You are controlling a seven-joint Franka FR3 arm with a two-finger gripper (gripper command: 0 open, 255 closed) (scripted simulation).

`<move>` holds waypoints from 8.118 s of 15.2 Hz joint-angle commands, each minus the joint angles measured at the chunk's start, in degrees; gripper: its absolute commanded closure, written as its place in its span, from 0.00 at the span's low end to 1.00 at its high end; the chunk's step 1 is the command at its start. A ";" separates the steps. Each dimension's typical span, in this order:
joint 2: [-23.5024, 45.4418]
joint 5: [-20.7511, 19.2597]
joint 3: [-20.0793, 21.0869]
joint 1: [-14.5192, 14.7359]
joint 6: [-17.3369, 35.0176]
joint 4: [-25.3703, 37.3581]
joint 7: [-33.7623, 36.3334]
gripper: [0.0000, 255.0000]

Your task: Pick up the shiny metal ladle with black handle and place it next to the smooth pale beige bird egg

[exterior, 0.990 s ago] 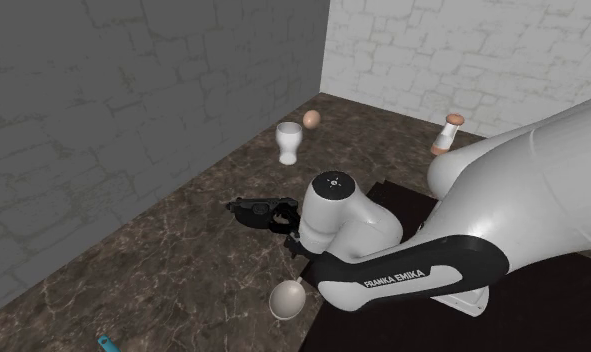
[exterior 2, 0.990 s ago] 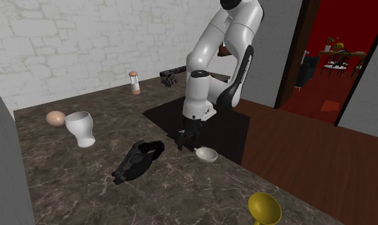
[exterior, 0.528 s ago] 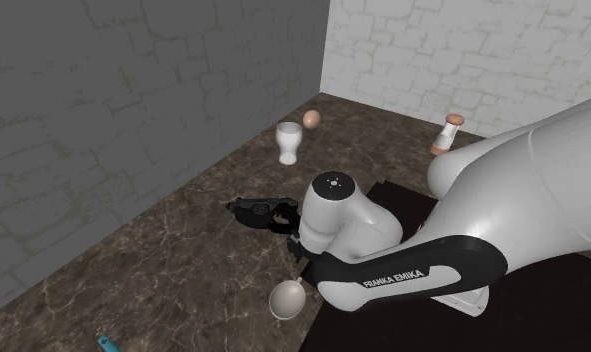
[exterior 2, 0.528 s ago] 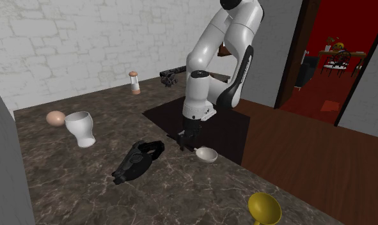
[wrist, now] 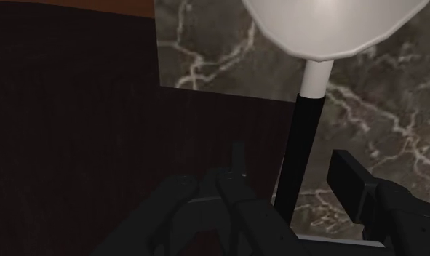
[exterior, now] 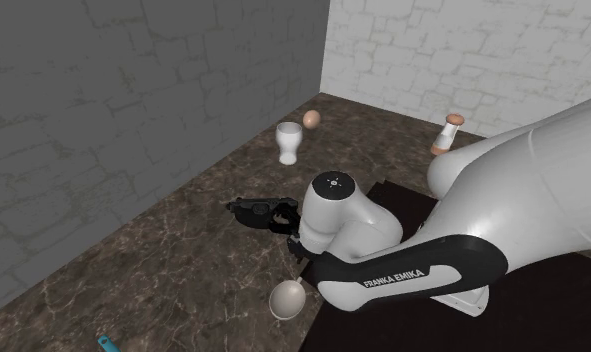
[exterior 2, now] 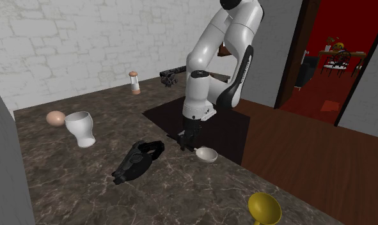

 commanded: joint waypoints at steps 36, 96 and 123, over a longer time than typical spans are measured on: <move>-18.59 -25.19 -49.58 25.33 -28.76 -3.19 0.31 1.00; 65.18 -103.87 -70.49 -23.57 -7.27 45.23 -5.94 1.00; 63.72 -103.33 -69.72 -24.34 -6.99 43.60 -5.94 0.00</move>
